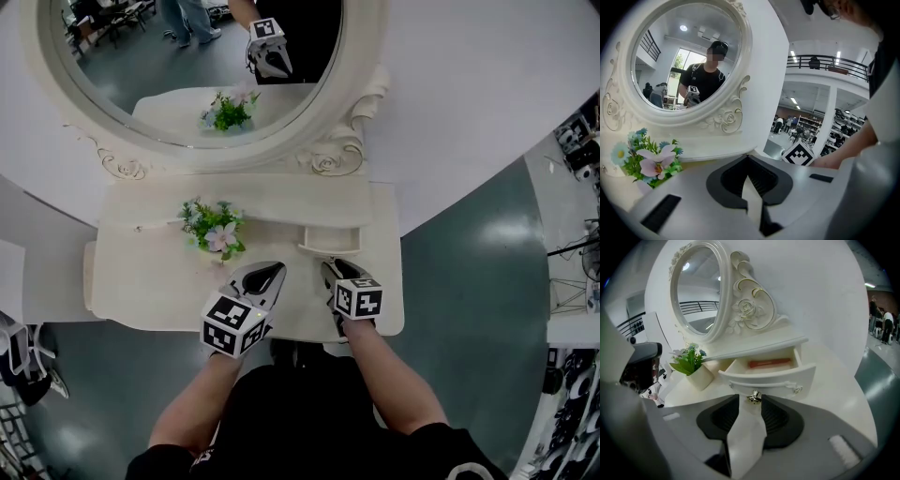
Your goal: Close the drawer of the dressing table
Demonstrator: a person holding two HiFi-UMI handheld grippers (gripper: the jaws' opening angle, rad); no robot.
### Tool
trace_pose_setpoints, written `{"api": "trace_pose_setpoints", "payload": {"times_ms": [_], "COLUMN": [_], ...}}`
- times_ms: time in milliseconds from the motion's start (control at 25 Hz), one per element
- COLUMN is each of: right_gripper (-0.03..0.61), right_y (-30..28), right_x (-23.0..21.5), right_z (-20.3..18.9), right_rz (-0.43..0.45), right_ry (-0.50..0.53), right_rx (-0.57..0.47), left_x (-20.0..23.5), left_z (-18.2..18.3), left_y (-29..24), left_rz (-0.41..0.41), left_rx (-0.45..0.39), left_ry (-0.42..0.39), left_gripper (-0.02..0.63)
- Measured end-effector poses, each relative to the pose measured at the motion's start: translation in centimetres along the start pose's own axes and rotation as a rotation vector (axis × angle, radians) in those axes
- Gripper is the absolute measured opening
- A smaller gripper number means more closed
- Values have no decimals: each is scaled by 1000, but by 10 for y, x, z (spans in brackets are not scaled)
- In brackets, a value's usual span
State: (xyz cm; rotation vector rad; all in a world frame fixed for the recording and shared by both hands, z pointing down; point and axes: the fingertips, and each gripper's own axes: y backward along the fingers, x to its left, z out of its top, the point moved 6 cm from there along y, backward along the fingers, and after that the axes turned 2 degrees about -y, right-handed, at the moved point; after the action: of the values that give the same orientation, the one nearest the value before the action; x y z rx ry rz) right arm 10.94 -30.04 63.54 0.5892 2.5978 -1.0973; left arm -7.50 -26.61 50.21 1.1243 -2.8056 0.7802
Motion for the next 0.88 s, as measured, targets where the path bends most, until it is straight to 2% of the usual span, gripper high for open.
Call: {"api": "trace_pose_setpoints", "payload": {"times_ms": [200, 400, 880], "right_gripper": [110, 106, 104], "right_y": [-4, -4, -3], "right_x": [-4, -5, -8], "right_z": [-1, 2, 22], "right_rz": [-41, -32, -25], "right_ry": [-18, 9, 34], "right_rx": [1, 27, 14], "left_x": [2, 5, 7], "left_z": [0, 2, 13], "left_y": [2, 1, -6], "left_rz": [5, 9, -2], "left_rx": [-2, -8, -20], "left_ry": [8, 8, 6], "left_gripper": [5, 5, 5]}}
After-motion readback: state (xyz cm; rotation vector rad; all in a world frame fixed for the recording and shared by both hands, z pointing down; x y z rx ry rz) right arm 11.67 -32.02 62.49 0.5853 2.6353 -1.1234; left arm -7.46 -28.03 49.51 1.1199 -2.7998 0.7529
